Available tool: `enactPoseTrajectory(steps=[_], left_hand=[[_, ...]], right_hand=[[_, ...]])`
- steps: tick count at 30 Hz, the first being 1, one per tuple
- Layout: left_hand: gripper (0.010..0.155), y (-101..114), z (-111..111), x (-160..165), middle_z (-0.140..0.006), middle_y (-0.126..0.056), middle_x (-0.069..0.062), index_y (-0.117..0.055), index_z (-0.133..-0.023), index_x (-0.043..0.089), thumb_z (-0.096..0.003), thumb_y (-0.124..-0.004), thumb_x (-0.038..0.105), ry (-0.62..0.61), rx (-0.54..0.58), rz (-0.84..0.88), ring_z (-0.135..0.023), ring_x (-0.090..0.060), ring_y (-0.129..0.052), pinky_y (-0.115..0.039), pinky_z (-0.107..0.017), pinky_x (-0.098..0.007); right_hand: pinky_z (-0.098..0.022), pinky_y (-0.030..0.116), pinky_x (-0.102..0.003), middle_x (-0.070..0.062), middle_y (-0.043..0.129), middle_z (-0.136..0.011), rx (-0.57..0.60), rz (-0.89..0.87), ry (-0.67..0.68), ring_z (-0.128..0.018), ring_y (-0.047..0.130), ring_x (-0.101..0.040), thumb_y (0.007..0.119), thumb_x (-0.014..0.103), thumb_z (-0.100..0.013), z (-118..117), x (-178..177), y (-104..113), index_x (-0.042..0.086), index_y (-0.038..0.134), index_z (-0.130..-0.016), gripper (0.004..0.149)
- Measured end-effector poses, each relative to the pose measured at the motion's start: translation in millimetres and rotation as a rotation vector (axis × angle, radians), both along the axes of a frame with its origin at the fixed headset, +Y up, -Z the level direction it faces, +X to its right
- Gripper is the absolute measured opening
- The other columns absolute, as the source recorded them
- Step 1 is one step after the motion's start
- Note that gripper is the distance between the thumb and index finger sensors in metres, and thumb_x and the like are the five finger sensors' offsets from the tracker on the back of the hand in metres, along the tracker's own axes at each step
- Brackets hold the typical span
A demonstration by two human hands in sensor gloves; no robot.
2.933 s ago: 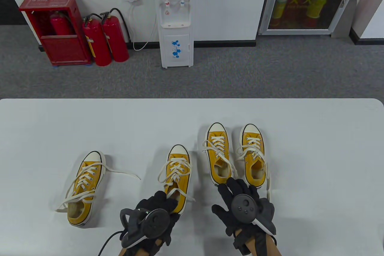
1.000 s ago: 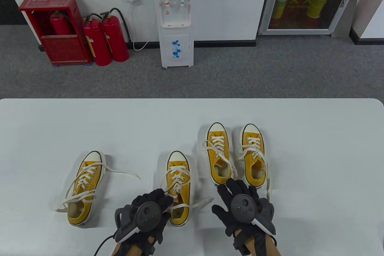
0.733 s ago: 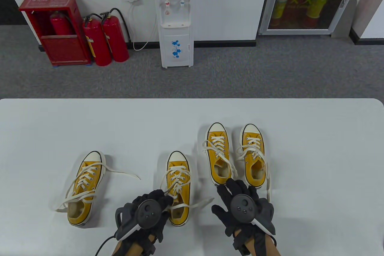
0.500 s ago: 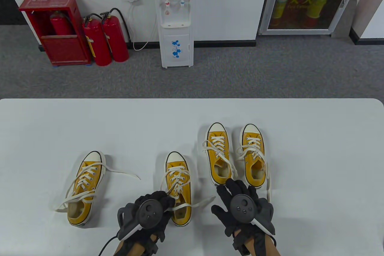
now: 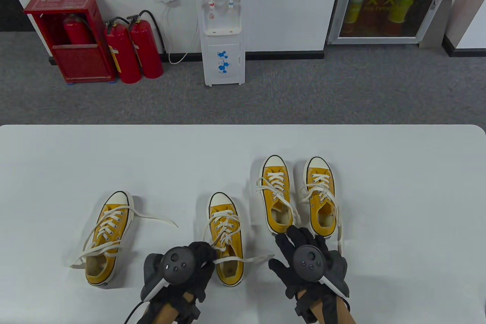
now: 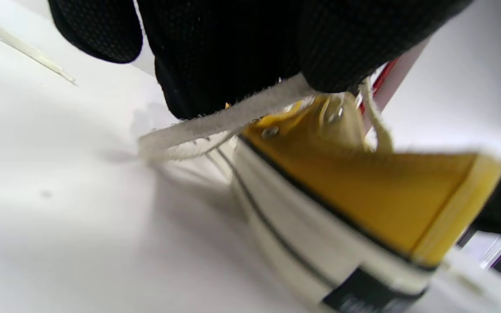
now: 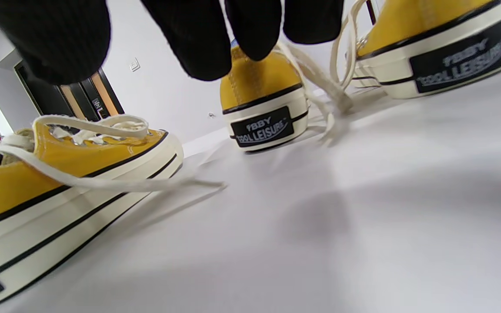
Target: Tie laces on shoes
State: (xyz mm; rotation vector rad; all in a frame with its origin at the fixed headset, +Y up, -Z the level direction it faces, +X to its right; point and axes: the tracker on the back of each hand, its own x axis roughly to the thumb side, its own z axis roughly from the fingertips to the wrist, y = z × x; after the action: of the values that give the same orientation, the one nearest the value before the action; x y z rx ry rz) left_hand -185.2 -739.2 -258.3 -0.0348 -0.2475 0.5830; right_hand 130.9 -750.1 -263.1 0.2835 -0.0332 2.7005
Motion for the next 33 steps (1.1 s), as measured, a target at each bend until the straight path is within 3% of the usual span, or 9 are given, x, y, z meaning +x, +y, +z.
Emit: enactPoseTrajectory(steps=[6,11,19,23,27,31,33], left_hand=[[0.038,9.1,-4.6,-31.6,-0.088,-0.099,-0.003,-0.077,-0.085,0.033,-0.0476,-0.08,0.038,0.036,-0.051,0.351,-0.075,-0.031,-0.107,-0.075,-0.064,-0.061],[0.039,12.0,-4.8,-45.1,-0.08,-0.098,0.001,-0.073,-0.087,0.033,-0.0487,-0.078,0.039,0.052,-0.074,0.536,-0.063,-0.026,-0.111,-0.084,-0.056,-0.056],[0.04,8.0,-5.1,-58.4,-0.082,-0.093,0.0,-0.068,-0.089,0.031,-0.0497,-0.074,0.038,0.058,-0.152,0.876,-0.034,-0.012,-0.111,-0.096,-0.031,-0.04],[0.04,4.9,-5.6,-62.7,-0.086,-0.092,0.002,-0.067,-0.09,0.032,-0.0504,-0.073,0.039,0.045,-0.189,1.009,-0.025,-0.009,-0.108,-0.096,-0.025,-0.037],[0.04,4.3,-6.9,-66.5,-0.096,-0.087,0.002,-0.063,-0.091,0.033,-0.0519,-0.07,0.041,0.012,-0.193,1.08,-0.024,-0.008,-0.106,-0.095,-0.025,-0.035],[0.041,4.1,-7.4,-66.5,-0.106,-0.078,0.0,-0.059,-0.092,0.033,-0.0533,-0.067,0.042,-0.037,-0.18,1.14,-0.032,-0.008,-0.107,-0.094,-0.032,-0.035],[0.04,4.6,-6.0,-65.5,-0.108,-0.074,0.001,-0.057,-0.093,0.034,-0.0539,-0.067,0.041,-0.044,-0.177,1.18,-0.044,-0.011,-0.107,-0.092,-0.041,-0.039]], right_hand=[[-0.07,0.029,-0.073,-0.01,0.042,-0.114,0.012,-0.007,-0.002,-0.108,0.045,-0.045,0.074,0.061,-0.041,0.0,1.1,1.0,0.018,0.066,-0.104,0.076],[-0.07,0.029,-0.073,-0.01,0.043,-0.114,0.022,-0.013,-0.004,-0.107,0.045,-0.045,0.074,0.061,-0.041,0.2,1.4,1.7,0.018,0.066,-0.104,0.076],[-0.07,0.03,-0.073,-0.01,0.043,-0.114,0.02,-0.016,-0.01,-0.107,0.045,-0.045,0.074,0.061,-0.041,0.3,1.8,1.6,0.018,0.066,-0.104,0.076],[-0.07,0.03,-0.073,-0.01,0.043,-0.114,0.024,-0.019,-0.011,-0.107,0.045,-0.045,0.074,0.061,-0.041,0.5,0.8,2.7,0.018,0.066,-0.104,0.076],[-0.07,0.03,-0.073,-0.01,0.043,-0.114,0.048,-0.008,-0.009,-0.107,0.045,-0.045,0.075,0.06,-0.041,1.0,-3.9,9.6,0.018,0.066,-0.104,0.076],[-0.071,0.031,-0.073,-0.01,0.045,-0.114,0.061,0.011,-0.016,-0.107,0.047,-0.045,0.076,0.057,-0.042,-3.8,-13.8,23.8,0.018,0.067,-0.103,0.073],[-0.071,0.032,-0.073,-0.01,0.046,-0.113,0.062,0.028,-0.02,-0.107,0.048,-0.045,0.076,0.055,-0.043,-7.9,-19.6,31.5,0.018,0.068,-0.103,0.071]])
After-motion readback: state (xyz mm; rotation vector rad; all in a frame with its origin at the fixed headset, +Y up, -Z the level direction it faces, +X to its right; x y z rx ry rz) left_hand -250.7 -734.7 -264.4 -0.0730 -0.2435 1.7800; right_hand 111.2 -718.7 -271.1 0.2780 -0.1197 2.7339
